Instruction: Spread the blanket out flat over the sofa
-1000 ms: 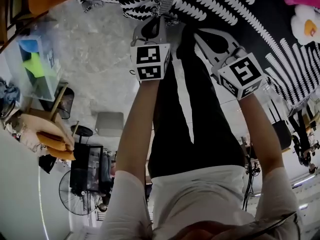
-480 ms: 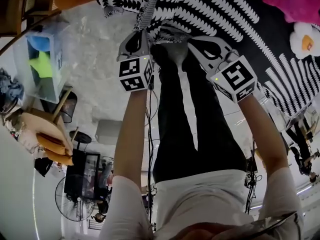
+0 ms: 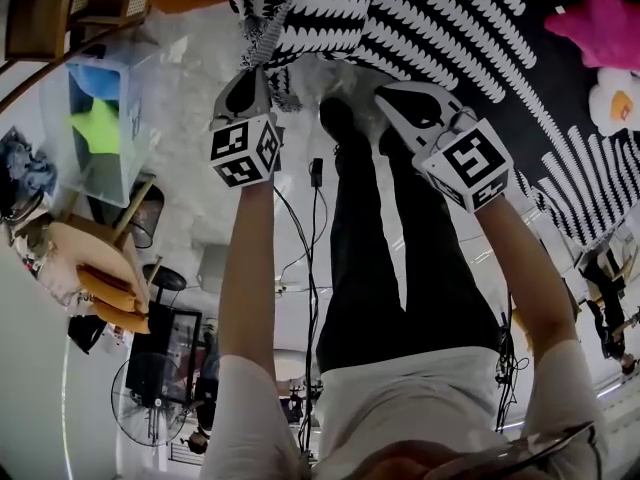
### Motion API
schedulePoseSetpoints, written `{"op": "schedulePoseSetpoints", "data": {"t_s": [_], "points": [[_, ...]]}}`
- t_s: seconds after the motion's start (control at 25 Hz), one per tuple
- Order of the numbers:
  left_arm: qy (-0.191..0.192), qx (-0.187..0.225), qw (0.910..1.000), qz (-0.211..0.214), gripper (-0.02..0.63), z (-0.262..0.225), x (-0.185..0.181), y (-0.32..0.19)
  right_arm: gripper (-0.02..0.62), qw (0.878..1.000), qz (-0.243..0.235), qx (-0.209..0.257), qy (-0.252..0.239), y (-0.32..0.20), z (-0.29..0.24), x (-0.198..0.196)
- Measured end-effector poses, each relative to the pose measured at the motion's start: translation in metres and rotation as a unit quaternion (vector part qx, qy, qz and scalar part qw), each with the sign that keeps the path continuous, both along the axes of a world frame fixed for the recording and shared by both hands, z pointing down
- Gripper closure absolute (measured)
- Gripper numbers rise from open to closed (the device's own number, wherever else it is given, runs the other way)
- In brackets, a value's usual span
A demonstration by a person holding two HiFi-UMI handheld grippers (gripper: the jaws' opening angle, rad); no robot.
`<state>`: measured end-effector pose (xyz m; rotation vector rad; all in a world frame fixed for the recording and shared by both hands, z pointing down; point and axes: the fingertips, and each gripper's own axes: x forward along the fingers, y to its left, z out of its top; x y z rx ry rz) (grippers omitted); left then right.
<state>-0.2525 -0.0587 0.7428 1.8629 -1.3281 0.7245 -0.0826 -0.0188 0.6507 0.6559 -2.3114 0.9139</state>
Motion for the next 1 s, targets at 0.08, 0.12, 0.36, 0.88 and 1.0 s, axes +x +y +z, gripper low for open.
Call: {"op": "schedulePoseSetpoints", "data": {"t_s": [0.08,0.12,0.36,0.88,1.0], "points": [[0.001,-0.004,0.9999,-0.014,0.583,0.001,-0.017,-0.001,0.594,1.0,0.003,-0.002,-0.004,-0.004,-0.003,-0.01],[0.002,-0.005,0.9997,-0.025,0.583,0.002,-0.028,-0.002,0.594,1.0,0.005,-0.003,-0.006,-0.006,-0.004,-0.015],[-0.027,-0.004,0.9973,-0.068,0.583,0.014,-0.1,-0.005,0.594,1.0,0.012,-0.008,-0.019,-0.005,-0.006,-0.035],[-0.089,0.006,0.9959,0.017,0.583,0.027,-0.139,-0.04,0.594,0.999,-0.004,-0.029,-0.015,0.022,0.01,-0.045],[-0.09,-0.004,0.9959,0.007,0.583,0.035,-0.143,-0.041,0.594,0.999,-0.007,-0.032,-0.015,0.025,0.013,-0.045]]}}
